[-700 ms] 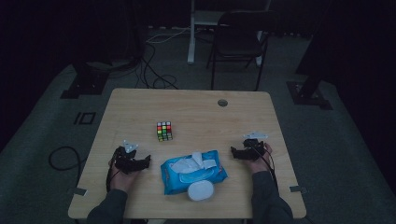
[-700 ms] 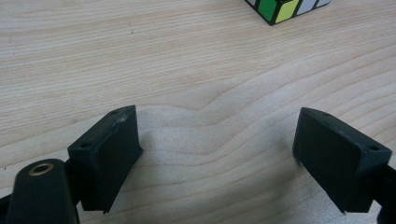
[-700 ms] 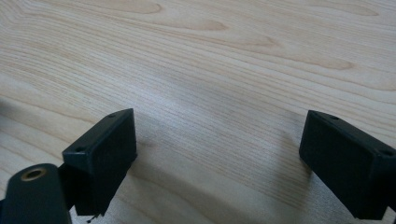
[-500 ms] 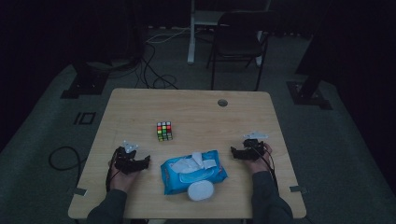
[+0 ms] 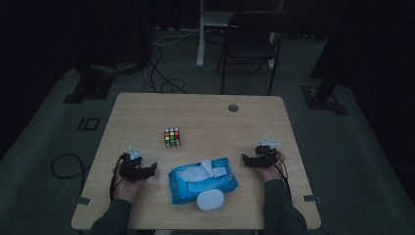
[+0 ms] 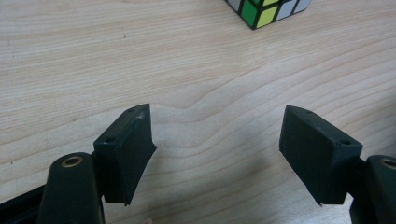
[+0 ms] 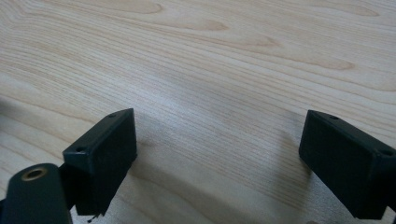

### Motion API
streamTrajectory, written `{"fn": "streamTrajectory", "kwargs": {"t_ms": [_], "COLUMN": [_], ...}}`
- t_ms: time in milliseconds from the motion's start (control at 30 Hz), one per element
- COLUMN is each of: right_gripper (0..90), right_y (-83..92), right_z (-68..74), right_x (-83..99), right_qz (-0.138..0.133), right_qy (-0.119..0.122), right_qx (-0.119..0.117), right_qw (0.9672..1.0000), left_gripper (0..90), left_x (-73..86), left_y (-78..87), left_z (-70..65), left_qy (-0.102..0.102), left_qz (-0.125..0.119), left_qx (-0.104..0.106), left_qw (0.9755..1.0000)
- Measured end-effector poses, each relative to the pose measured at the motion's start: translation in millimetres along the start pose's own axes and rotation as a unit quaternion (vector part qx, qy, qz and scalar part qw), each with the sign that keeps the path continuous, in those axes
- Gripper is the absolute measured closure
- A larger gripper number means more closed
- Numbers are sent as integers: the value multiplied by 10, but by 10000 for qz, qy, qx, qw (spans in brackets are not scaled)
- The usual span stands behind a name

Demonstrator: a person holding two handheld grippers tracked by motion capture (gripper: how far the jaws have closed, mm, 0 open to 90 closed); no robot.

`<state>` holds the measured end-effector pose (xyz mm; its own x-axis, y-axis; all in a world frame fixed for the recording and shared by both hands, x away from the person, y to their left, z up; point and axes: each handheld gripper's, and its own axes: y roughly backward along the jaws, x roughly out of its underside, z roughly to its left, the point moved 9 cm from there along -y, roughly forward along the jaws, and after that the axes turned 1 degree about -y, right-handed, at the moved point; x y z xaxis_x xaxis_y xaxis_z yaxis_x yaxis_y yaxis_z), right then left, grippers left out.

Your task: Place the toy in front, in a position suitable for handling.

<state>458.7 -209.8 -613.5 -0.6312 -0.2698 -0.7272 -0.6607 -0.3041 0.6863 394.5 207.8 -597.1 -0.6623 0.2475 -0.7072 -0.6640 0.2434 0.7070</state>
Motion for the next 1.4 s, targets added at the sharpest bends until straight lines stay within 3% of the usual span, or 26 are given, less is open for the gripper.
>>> {"fn": "streamTrajectory", "kwargs": {"t_ms": [367, 700, 1033, 1400], "right_gripper": [111, 111, 111, 111], "right_y": [0, -3, -1, -2], "right_z": [0, 0, 1, 1], "right_x": [0, -2, -2, -2], "right_qz": [2, -3, 2, -1], "right_qy": [-2, -8, -17, -20], "right_qx": [1, 0, 15, 19], "right_qw": [10000, 10000, 10000, 10000], "left_gripper": [267, 267, 266, 265], "left_x": [-40, -209, -303, -192], "left_y": [160, 348, 497, 607], "left_z": [-109, -204, -405, -713], "left_qy": [-166, -347, -564, -843], "left_qz": [-101, -342, -484, -427], "left_qx": [2, 165, 338, 618], "left_qw": [9998, 9987, 9967, 9936]}}
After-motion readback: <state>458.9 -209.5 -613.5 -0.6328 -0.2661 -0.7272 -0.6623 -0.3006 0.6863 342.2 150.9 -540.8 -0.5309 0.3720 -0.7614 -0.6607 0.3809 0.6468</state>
